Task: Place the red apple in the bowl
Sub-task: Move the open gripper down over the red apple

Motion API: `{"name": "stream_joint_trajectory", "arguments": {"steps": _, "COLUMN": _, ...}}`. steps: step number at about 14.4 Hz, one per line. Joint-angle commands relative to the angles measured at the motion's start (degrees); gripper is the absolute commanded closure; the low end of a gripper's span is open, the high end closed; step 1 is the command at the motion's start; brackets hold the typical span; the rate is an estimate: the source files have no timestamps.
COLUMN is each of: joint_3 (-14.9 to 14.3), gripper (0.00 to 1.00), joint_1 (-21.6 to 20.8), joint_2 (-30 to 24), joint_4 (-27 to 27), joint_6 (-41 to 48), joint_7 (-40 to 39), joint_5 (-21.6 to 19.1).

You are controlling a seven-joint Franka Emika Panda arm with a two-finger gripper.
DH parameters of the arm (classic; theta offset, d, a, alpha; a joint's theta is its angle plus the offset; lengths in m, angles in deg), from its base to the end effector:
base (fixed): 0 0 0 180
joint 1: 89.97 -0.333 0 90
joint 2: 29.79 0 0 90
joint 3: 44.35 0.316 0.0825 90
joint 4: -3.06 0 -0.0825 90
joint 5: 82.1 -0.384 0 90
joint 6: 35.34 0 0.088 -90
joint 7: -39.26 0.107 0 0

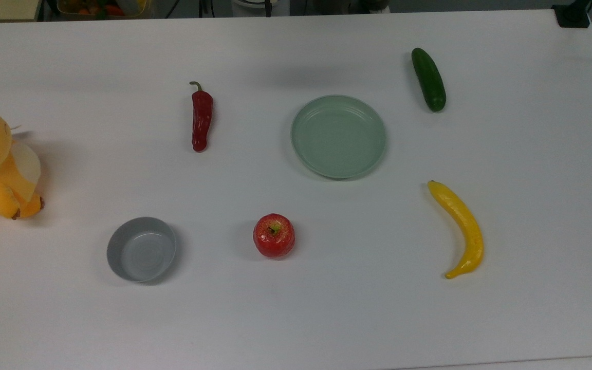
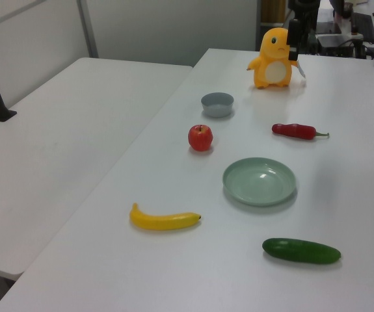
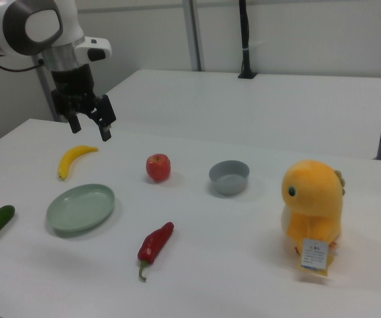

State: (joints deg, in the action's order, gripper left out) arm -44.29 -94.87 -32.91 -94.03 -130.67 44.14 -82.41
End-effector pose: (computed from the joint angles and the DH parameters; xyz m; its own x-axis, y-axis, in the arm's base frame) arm 0.5424 0.0476 0.6039 0.9997 0.0009 0.0232 0.0010 -1.0000 -0.0073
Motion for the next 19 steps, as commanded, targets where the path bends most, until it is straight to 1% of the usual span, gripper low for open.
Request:
{"name": "stream_joint_trajectory", "arguments": {"steps": 1, "joint_3": -3.4, "gripper": 0.00, "joint_1": -2.7, "joint_2": -1.4, "joint_4": -3.8, "joint_6": -5.2, "joint_7": -0.9, "joint_5": -0.5}}
{"name": "stream_joint_trajectory", "arguments": {"steps": 8, "joint_3": -3.3, "gripper": 0.00, "joint_1": -2.5, "joint_2": -1.8, "joint_4": -5.2, "joint_6": -4.4, "joint_7": -3.8, "joint_5": 0.0}}
{"name": "stream_joint_trajectory", "arguments": {"steps": 12, "joint_3": -3.2, "gripper": 0.00, "joint_1": -2.5, "joint_2": -0.7, "joint_4": -5.0, "joint_6": -5.5, "joint_7": -3.7, "joint_5": -0.4}}
{"name": "stream_joint_trajectory", "arguments": {"steps": 13, "joint_3": -3.0, "gripper": 0.00, "joint_1": -2.8, "joint_2": 1.7, "joint_4": -4.2, "joint_6": -7.9, "joint_7": -2.8, "joint_5": -0.5}}
{"name": "stream_joint_trajectory", "arguments": {"steps": 14, "joint_3": -3.0, "gripper": 0.00, "joint_1": -2.9, "joint_2": 2.9, "joint_4": -4.2, "joint_6": -11.2, "joint_7": -1.8, "joint_5": -0.6}}
{"name": "stream_joint_trajectory", "arguments": {"steps": 17, "joint_3": -3.0, "gripper": 0.00, "joint_1": -2.9, "joint_2": 6.2, "joint_4": -3.1, "joint_6": -23.6, "joint_7": 4.8, "joint_5": -0.4}}
{"name": "stream_joint_trajectory", "arguments": {"steps": 18, "joint_3": -3.0, "gripper": 0.00, "joint_1": -3.0, "joint_2": 9.3, "joint_4": -1.3, "joint_6": -28.2, "joint_7": 6.3, "joint_5": -0.5}}
{"name": "stream_joint_trajectory", "arguments": {"steps": 19, "joint_3": -3.0, "gripper": 0.00, "joint_1": -3.0, "joint_2": 11.7, "joint_4": 0.4, "joint_6": -29.8, "joint_7": 7.4, "joint_5": -0.6}}
